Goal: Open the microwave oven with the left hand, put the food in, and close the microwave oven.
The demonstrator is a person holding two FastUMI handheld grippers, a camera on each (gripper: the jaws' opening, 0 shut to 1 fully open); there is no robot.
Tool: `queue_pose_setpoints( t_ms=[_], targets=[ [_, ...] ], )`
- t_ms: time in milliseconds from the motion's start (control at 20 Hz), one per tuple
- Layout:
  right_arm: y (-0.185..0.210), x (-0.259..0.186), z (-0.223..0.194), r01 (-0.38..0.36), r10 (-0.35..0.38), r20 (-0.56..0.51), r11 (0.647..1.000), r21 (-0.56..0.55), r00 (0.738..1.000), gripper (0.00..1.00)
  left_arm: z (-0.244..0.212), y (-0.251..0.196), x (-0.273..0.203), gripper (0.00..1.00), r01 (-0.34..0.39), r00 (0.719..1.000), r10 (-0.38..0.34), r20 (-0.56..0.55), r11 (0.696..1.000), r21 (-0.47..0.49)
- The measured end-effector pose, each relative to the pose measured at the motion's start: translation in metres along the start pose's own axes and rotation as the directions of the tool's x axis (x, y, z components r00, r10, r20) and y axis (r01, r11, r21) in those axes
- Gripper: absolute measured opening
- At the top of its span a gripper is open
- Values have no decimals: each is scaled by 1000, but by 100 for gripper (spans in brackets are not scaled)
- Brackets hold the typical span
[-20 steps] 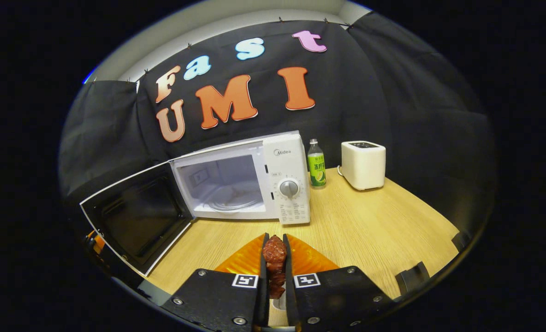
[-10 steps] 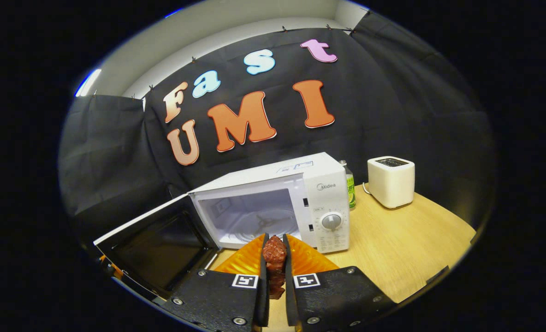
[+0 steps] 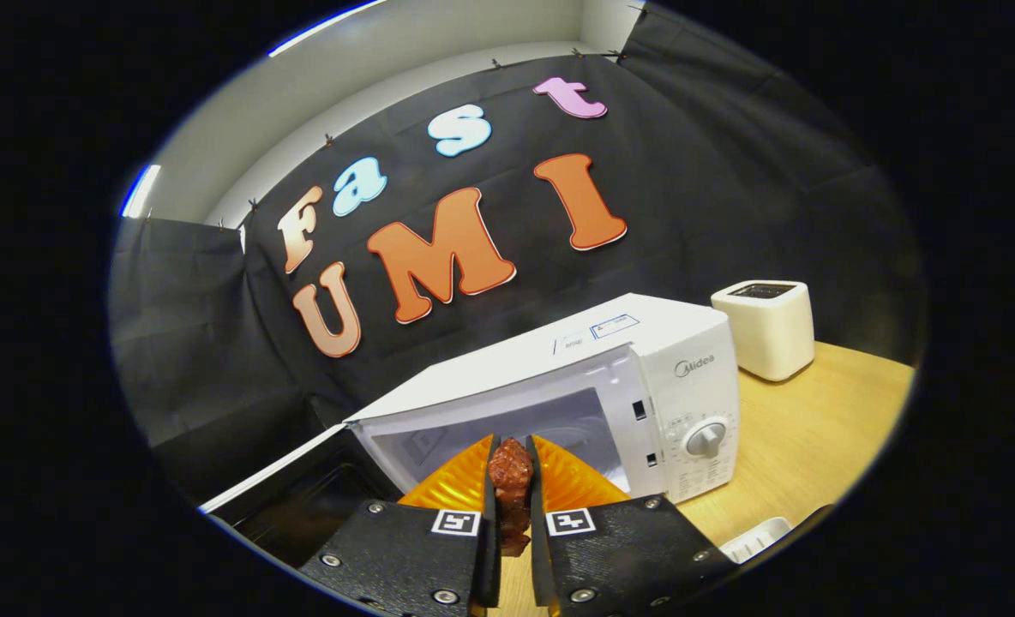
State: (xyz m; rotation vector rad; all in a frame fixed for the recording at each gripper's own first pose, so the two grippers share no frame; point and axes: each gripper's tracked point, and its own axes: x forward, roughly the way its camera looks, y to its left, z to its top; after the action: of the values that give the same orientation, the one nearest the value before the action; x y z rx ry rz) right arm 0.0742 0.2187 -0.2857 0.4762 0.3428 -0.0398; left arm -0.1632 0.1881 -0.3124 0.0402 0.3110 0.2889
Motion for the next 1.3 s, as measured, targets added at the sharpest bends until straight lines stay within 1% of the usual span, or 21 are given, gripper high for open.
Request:
queue_pose_setpoints(
  t_ms=[250, 400, 650, 800, 850, 950, 1000, 1100, 1200, 1300],
  targets=[
    [7, 46, -26, 56, -56, 3, 990, 130, 998, 14, -3, 9, 6, 87, -14, 1000, 14, -8, 1000, 3],
    [12, 68, -39, 75, -78, 5, 971, 227, 997, 14, -7, 16, 12, 87, -24, 999, 24, -21, 1000, 0],
    [4, 104, -62, 128, -142, 18, 935, 332, 990, 14, -17, 25, 16, 87, -40, 998, 39, -47, 999, -4],
    [-8, 128, -70, 161, -187, 36, 916, 368, 982, 14, -20, 27, 20, 87, -47, 997, 47, -59, 999, -8],
    [-10, 135, -72, 163, -193, 40, 909, 383, 980, 14, -22, 26, 20, 87, -47, 997, 47, -63, 999, -7],
    [-9, 148, -71, 155, -196, 58, 896, 417, 979, 14, -18, 25, 21, 90, -47, 997, 47, -59, 999, 5],
    [-11, 154, -73, 163, -209, 64, 891, 424, 976, 14, -17, 24, 20, 87, -46, 997, 46, -58, 999, 8],
    [-14, 165, -79, 183, -234, 69, 885, 429, 970, 14, -17, 22, 20, 87, -43, 997, 43, -59, 999, 8],
    [-16, 175, -85, 195, -245, 62, 880, 433, 968, 14, -16, 21, 23, 87, -42, 997, 43, -60, 999, 10],
    [-23, 184, -94, 228, -270, 47, 882, 412, 962, 14, -18, 22, 22, 87, -44, 997, 44, -65, 999, 9]
  ],
)
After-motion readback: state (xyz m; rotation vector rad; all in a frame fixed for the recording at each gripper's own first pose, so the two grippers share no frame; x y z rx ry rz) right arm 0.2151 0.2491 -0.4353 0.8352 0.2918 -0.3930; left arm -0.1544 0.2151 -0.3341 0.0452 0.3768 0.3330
